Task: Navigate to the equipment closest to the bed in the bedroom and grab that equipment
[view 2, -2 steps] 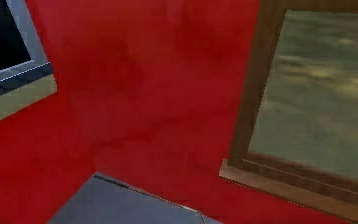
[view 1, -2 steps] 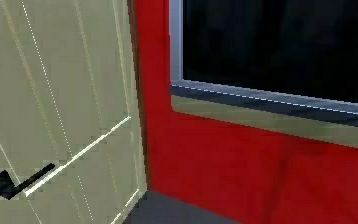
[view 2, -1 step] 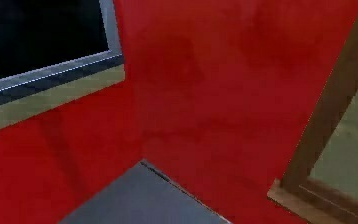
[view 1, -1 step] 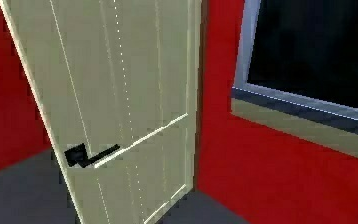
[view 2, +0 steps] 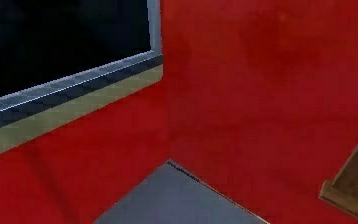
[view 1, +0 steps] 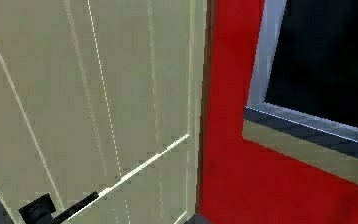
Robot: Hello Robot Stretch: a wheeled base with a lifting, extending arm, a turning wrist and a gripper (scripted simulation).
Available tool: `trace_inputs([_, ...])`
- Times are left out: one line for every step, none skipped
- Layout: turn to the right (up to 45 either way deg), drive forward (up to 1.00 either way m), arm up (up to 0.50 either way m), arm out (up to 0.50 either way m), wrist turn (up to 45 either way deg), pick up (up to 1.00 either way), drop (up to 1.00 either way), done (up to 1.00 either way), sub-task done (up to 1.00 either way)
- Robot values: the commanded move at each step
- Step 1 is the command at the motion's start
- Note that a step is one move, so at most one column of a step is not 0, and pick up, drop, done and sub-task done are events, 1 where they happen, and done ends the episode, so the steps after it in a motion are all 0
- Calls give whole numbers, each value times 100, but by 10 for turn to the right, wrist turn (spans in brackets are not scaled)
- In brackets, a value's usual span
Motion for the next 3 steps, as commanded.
trace_inputs([-450,0,0,0,0,0,0,0,0])
trace_inputs([-450,0,0,0,0,0,0,0,0])
trace_inputs([-300,0,0,0,0,0,0,0,0])
